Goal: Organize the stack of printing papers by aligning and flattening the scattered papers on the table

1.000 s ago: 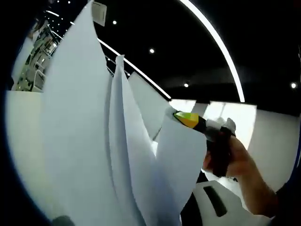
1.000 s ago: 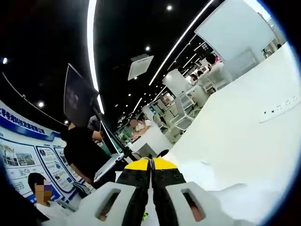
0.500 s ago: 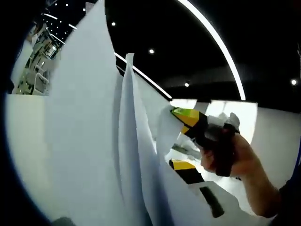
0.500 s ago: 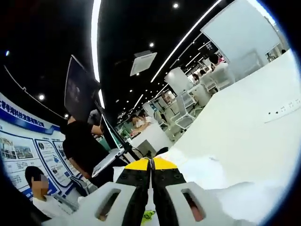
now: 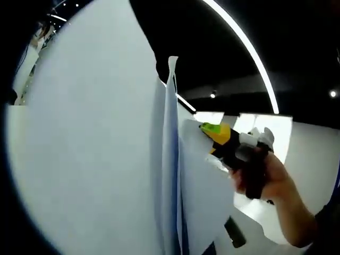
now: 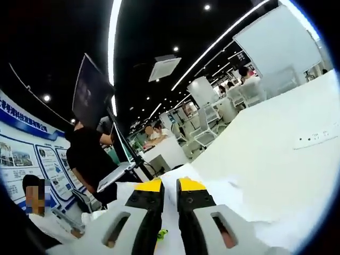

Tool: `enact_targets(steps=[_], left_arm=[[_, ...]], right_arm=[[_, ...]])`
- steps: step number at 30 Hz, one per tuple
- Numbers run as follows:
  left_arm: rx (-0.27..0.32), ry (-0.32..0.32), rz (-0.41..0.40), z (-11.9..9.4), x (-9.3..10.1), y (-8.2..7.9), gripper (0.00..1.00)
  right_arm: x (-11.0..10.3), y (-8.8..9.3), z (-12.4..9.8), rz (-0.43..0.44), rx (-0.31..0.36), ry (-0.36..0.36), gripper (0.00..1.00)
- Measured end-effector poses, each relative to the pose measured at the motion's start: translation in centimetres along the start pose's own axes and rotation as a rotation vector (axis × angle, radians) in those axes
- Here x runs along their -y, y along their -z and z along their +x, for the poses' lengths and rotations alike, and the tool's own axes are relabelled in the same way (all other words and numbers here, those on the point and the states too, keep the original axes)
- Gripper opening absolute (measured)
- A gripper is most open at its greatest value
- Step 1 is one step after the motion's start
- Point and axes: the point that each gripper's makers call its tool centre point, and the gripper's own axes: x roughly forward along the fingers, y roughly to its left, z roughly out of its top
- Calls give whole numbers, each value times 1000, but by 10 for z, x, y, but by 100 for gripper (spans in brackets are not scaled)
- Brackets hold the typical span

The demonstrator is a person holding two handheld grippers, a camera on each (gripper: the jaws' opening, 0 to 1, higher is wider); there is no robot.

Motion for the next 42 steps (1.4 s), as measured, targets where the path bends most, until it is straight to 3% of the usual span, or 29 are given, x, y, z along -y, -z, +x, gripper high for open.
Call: enact_targets(steps=[16, 34, 42], left_arm=[[7, 1, -12, 1, 0, -2, 7], [17, 0, -32, 0, -1, -4, 6], [22, 0, -36, 0, 0, -5, 6]], right_arm=[[16, 6, -12, 35, -24, 8, 0], [24, 17, -21, 77, -39, 24, 0], [35, 20, -22, 16, -52, 80, 16]])
